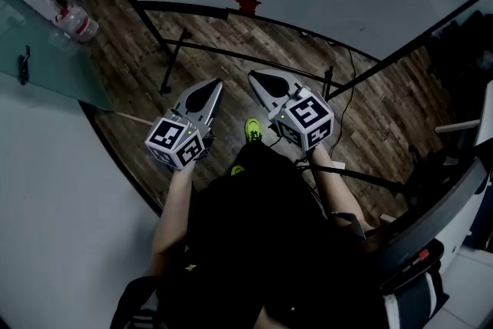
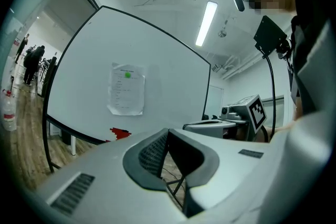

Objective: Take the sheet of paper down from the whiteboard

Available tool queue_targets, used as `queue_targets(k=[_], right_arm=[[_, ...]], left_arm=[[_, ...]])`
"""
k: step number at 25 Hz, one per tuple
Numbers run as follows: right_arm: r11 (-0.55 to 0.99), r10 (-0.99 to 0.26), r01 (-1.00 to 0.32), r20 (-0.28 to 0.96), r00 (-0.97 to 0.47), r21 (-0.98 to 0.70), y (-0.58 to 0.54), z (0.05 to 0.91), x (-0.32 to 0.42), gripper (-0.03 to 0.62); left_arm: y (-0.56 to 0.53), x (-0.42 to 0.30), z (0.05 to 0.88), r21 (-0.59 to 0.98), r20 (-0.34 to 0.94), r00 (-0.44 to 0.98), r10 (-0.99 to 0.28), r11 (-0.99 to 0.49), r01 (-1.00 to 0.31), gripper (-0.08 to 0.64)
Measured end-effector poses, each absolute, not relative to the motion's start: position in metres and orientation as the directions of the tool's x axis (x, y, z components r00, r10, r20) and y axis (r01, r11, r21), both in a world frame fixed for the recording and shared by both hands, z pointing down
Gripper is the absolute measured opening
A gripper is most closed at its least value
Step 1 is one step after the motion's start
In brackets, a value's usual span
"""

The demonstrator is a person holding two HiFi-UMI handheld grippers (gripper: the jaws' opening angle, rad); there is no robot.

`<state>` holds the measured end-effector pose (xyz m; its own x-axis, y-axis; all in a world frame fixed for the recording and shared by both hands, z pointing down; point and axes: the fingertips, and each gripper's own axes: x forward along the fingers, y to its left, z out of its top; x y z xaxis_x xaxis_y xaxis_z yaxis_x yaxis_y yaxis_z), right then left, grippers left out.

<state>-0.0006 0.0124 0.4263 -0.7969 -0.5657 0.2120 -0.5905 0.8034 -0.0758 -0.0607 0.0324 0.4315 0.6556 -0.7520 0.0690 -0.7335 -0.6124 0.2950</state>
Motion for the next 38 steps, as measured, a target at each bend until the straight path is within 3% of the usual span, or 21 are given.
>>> queue_targets(k=[16, 38], right_arm=[[0.826, -0.514, -0.548, 0.225, -0.828, -0.132, -0.079, 0.432, -0.007, 0.012], [0.875, -0.457, -0.478, 0.194, -0.868, -0.077, -0.189, 0.415, -0.005, 0.021]], left_arm=[[-0.06, -0.053, 0.439, 0.297, 0.113, 0.639, -0.761, -0.588, -0.752, 0.018], [-0.165, -0.038, 0.425, 0.219, 0.115, 0.579, -0.807, -0.548, -0.807, 0.018]])
